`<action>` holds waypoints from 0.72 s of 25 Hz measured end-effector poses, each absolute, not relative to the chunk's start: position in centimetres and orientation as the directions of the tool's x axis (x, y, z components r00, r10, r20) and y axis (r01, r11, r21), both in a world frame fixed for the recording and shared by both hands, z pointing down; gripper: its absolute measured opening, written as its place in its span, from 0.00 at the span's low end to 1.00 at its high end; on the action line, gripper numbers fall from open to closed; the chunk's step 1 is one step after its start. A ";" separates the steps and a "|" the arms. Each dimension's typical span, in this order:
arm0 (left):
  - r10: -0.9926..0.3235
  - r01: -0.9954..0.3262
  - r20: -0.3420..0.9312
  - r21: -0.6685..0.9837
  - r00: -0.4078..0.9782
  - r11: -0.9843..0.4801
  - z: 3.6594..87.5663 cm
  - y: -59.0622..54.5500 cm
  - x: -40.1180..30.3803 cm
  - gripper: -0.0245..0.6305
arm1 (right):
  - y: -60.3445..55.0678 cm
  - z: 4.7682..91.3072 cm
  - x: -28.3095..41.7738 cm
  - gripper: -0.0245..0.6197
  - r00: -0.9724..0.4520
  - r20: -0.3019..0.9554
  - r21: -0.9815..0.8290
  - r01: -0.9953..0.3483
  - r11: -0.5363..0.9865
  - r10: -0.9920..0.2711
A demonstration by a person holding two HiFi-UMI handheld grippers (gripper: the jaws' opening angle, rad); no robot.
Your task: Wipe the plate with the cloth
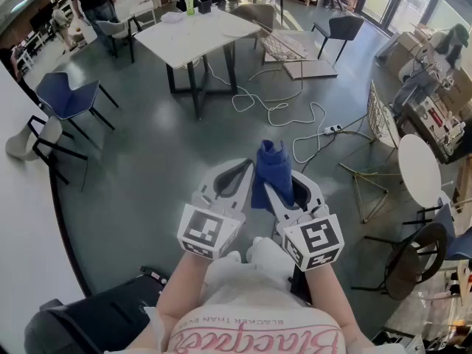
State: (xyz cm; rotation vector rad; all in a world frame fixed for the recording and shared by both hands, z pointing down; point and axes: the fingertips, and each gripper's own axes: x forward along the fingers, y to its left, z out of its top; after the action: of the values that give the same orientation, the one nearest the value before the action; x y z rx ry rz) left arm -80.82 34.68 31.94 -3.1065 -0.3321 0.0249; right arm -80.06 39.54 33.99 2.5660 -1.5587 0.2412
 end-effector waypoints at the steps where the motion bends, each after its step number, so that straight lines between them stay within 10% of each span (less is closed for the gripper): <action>1: 0.207 0.206 -0.015 -0.017 0.978 -0.978 31.9 34.5 -81.0 0.04 | 39.5 34.0 -80.3 0.24 0.456 0.203 0.031 -0.888 -0.460 -0.867; 18: 0.131 0.131 0.008 0.022 0.991 -0.991 33.2 29.5 -80.5 0.04 | 35.3 34.7 -79.0 0.24 0.412 0.185 -0.023 -0.906 -0.423 -0.892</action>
State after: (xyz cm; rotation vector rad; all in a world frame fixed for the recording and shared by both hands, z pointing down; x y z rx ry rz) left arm -80.55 29.48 33.24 -3.1564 -0.2078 -0.0155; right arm -79.02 35.31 34.65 2.5708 -1.6407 0.2594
